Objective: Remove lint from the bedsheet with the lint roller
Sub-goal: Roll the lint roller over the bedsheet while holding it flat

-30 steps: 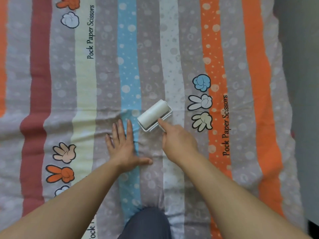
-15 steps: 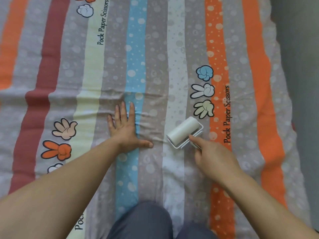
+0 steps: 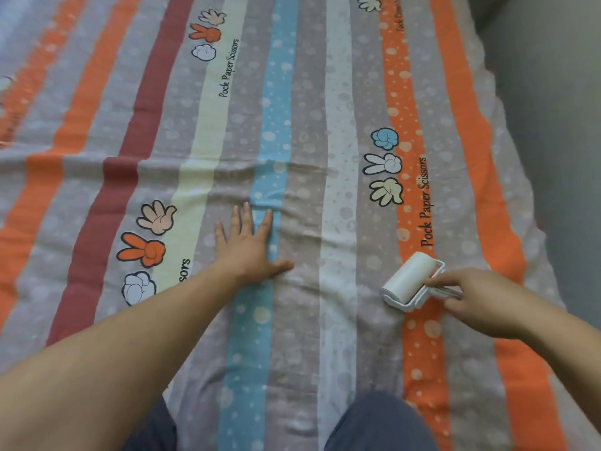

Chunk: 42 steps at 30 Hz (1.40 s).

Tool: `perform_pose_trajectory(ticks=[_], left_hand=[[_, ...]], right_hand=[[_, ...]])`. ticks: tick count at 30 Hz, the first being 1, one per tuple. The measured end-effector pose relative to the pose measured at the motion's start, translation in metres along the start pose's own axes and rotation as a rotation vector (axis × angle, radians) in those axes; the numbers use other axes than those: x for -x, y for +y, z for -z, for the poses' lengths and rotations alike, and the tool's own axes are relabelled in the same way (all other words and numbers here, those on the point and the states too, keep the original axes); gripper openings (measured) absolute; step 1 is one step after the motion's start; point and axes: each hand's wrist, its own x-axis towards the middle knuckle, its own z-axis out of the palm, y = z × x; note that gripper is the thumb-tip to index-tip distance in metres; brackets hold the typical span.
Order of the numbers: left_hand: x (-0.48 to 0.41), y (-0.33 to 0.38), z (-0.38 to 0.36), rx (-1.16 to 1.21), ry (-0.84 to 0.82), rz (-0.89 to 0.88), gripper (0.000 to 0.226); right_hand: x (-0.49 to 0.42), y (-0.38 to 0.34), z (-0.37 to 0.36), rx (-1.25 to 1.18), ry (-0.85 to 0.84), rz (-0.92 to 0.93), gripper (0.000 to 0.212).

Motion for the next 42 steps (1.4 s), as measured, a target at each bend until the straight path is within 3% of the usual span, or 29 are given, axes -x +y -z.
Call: perform_pose_trajectory(ticks=[4, 8, 11, 15, 18, 31, 33, 37, 42], left_hand=[[0.001, -0.013, -0.002, 0.024, 0.063, -0.038, 0.122], [-0.003, -0.035, 0.003, -0.003, 0.108, -0.007, 0.139], [-0.011, -0.051, 0.002, 0.032, 0.029, 0.023, 0.15], [-0.025, -0.059, -0.008, 0.066, -0.049, -0.005, 0.154], [-0.03, -0.062, -0.011, 0.103, -0.074, -0.024, 0.154], [-0.021, -0.061, -0.002, 0.135, -0.14, -0.049, 0.151], [-0.019, -0.06, -0.003, 0.147, -0.116, -0.046, 0.141], [-0.017, -0.058, -0.005, 0.19, -0.035, -0.028, 0.1], [-0.01, -0.066, -0.004, 0.152, -0.012, -0.067, 0.103]], right_hand=[[0.021, -0.004, 0.029, 0.085, -0.08, -0.013, 0.044], [0.012, -0.061, 0.061, -0.143, 0.128, 0.083, 0.041], [-0.033, -0.125, 0.066, -0.379, 0.275, 0.157, 0.042], [-0.114, -0.197, 0.065, -0.412, 0.361, 0.155, 0.048], [-0.151, -0.219, 0.054, -0.401, 0.33, 0.098, 0.052], [-0.045, -0.127, -0.021, -0.149, 0.223, -0.003, 0.053], [-0.024, -0.115, -0.031, -0.109, 0.207, -0.036, 0.053], [0.004, -0.098, -0.032, -0.044, 0.166, -0.063, 0.054], [0.025, -0.092, 0.016, 0.082, -0.005, -0.123, 0.048]])
